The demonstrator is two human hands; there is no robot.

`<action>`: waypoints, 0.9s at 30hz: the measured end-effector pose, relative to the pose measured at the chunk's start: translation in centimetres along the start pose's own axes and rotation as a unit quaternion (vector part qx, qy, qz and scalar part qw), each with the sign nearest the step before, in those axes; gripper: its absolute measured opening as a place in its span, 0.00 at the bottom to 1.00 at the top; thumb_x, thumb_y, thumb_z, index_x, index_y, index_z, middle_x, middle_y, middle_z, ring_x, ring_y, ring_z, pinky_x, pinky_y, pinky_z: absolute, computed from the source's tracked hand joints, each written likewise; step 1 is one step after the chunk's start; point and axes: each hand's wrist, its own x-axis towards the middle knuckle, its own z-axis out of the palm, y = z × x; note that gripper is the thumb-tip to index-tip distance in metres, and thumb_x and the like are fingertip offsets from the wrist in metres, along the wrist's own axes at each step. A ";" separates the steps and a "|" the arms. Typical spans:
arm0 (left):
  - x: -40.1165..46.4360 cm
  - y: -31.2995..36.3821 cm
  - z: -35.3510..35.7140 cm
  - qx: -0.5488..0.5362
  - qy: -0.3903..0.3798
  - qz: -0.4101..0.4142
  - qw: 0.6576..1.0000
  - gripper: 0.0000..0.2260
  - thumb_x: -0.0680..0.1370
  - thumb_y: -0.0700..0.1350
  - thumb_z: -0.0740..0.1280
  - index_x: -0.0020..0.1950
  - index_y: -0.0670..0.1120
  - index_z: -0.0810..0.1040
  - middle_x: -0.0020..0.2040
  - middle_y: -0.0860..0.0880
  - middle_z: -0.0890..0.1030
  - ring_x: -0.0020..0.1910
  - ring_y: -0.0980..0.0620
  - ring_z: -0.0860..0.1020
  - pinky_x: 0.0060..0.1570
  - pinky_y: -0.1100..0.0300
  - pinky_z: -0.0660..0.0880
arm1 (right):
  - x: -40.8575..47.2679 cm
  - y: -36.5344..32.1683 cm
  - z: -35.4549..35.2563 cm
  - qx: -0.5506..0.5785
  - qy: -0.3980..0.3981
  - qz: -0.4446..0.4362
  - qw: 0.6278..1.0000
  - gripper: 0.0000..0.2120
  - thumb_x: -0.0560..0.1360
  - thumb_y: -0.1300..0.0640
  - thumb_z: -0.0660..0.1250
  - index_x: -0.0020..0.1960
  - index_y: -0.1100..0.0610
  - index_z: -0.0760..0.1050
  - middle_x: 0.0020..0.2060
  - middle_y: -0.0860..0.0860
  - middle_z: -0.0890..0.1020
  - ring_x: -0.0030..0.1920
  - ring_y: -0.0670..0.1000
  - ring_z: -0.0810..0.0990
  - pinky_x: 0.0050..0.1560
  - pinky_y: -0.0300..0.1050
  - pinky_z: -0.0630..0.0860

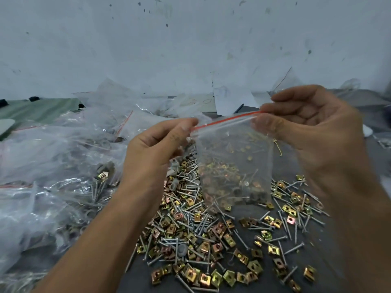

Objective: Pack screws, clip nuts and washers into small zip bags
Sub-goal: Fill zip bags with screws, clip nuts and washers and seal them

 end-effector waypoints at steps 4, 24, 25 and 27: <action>-0.2 -0.1 0.6 -0.053 0.004 -0.046 0.998 0.12 0.76 0.54 0.74 0.51 0.48 0.90 0.51 0.47 0.88 0.48 0.53 0.82 0.51 0.54 0.73 | -0.2 0.7 0.4 0.005 0.009 0.008 1.000 0.20 0.66 0.69 0.81 0.54 0.61 0.80 0.44 0.56 0.88 0.47 0.54 0.89 0.49 0.44 0.84; -1.6 -1.0 3.6 -0.018 -0.054 0.011 0.998 0.06 0.73 0.46 0.78 0.48 0.46 0.88 0.44 0.42 0.87 0.44 0.52 0.82 0.49 0.63 0.80 | -0.9 -1.8 2.4 -0.339 -0.197 -0.076 0.917 0.03 0.78 0.50 0.74 0.51 0.46 0.84 0.46 0.38 0.85 0.54 0.37 0.82 0.54 0.28 0.72; -1.7 -0.9 3.6 -0.017 -0.062 0.013 0.998 0.06 0.72 0.45 0.78 0.48 0.46 0.88 0.44 0.43 0.87 0.43 0.52 0.83 0.49 0.63 0.80 | -0.9 -1.8 2.4 -0.329 -0.200 -0.074 0.920 0.02 0.78 0.53 0.74 0.50 0.48 0.85 0.45 0.39 0.86 0.53 0.37 0.82 0.52 0.27 0.72; -1.7 -0.7 3.7 -0.017 -0.068 0.015 0.997 0.07 0.71 0.44 0.78 0.48 0.46 0.89 0.44 0.45 0.88 0.43 0.54 0.84 0.48 0.64 0.80 | -1.0 -1.7 2.3 -0.311 -0.191 -0.077 0.928 0.01 0.76 0.55 0.76 0.48 0.50 0.85 0.43 0.40 0.86 0.50 0.38 0.83 0.52 0.27 0.73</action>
